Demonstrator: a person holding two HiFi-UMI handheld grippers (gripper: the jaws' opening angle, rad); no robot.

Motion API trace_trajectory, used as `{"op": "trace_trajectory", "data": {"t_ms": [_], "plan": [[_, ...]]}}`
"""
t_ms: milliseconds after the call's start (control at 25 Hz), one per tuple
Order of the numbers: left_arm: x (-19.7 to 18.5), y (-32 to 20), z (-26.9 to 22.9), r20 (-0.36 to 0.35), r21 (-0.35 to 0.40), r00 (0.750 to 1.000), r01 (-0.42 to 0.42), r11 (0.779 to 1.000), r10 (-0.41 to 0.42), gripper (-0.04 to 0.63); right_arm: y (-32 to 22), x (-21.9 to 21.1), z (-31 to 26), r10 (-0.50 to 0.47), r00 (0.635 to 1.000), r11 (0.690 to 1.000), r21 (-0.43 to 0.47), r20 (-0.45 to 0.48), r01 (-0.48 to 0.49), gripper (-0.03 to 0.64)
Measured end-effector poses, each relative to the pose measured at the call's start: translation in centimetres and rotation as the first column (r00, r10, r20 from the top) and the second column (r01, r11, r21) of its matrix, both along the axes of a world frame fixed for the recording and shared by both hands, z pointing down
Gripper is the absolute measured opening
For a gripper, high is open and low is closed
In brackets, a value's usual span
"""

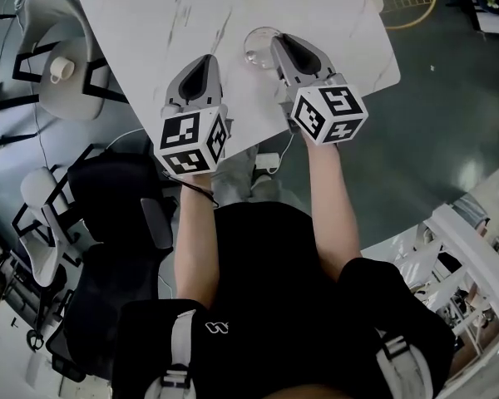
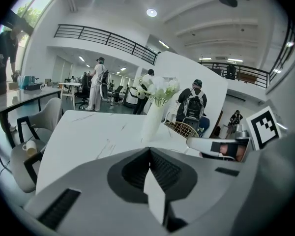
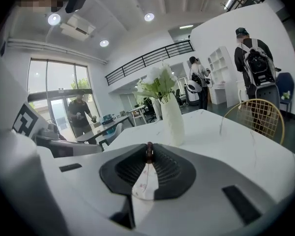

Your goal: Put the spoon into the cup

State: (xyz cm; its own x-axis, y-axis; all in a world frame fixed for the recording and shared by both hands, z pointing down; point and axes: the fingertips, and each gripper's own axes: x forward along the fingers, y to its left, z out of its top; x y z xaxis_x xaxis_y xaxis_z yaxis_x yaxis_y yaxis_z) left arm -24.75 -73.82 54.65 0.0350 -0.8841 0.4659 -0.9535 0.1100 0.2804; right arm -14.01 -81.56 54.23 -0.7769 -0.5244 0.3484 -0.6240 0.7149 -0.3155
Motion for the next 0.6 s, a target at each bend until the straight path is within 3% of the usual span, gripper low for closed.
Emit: {"op": "trace_trajectory", "data": {"t_ms": [600], "plan": [[-1.0, -2.0, 1.0, -0.016, -0.007, 0.999, -0.036, 0.999, 0.036, 0.017, -0.1, -0.6, 2.1, 0.048, 0.995, 0.999, 0.026, -0.083, -0.046, 0.051]]}}
